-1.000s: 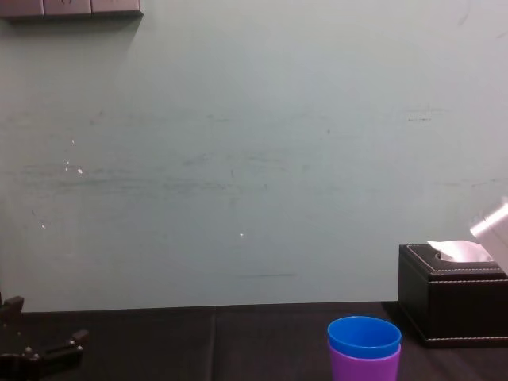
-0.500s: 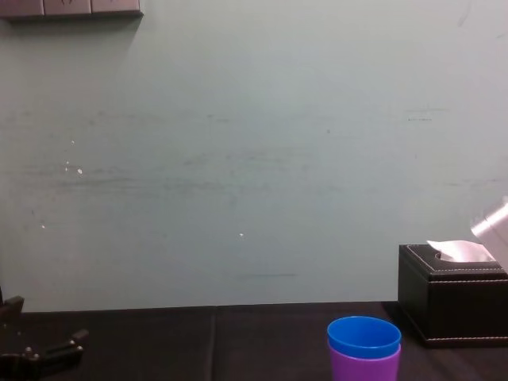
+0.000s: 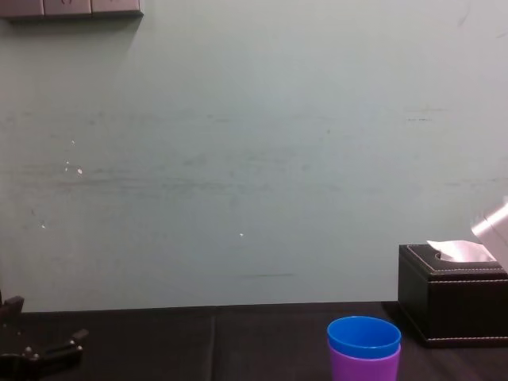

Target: Stack the three plastic cups sequentially using one hand.

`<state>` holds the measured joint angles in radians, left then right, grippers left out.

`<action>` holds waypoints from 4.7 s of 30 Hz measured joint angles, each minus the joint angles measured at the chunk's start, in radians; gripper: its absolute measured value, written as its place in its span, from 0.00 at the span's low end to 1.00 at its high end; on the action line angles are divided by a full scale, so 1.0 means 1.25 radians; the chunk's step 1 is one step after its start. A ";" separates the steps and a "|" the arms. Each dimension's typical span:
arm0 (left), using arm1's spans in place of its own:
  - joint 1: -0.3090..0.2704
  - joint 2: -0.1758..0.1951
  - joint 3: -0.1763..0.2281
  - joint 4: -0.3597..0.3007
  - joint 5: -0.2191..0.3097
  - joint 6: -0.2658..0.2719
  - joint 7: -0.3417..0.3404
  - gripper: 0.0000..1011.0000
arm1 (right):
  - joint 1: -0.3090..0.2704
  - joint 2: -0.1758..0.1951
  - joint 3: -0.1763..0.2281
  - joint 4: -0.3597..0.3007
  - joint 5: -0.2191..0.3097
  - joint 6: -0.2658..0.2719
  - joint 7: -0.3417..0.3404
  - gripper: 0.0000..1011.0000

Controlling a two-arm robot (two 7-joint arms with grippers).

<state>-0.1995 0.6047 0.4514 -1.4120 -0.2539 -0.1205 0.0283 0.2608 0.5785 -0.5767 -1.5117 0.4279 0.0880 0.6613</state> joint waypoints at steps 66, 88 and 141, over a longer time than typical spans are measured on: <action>0.000 0.000 0.000 0.000 0.000 0.000 0.000 1.00 | 0.153 0.024 0.060 -0.020 0.064 0.150 -0.100 0.73; 0.000 0.000 0.000 0.000 0.000 0.000 0.000 1.00 | 0.157 0.004 0.035 0.036 0.047 0.133 -0.080 0.73; 0.000 0.000 0.000 0.000 0.000 0.000 0.000 1.00 | 0.049 0.040 0.110 -0.057 0.045 0.093 -0.159 0.99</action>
<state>-0.1995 0.6047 0.4514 -1.4120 -0.2539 -0.1205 0.0283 0.3224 0.6281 -0.4396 -1.5827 0.4840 0.2049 0.4624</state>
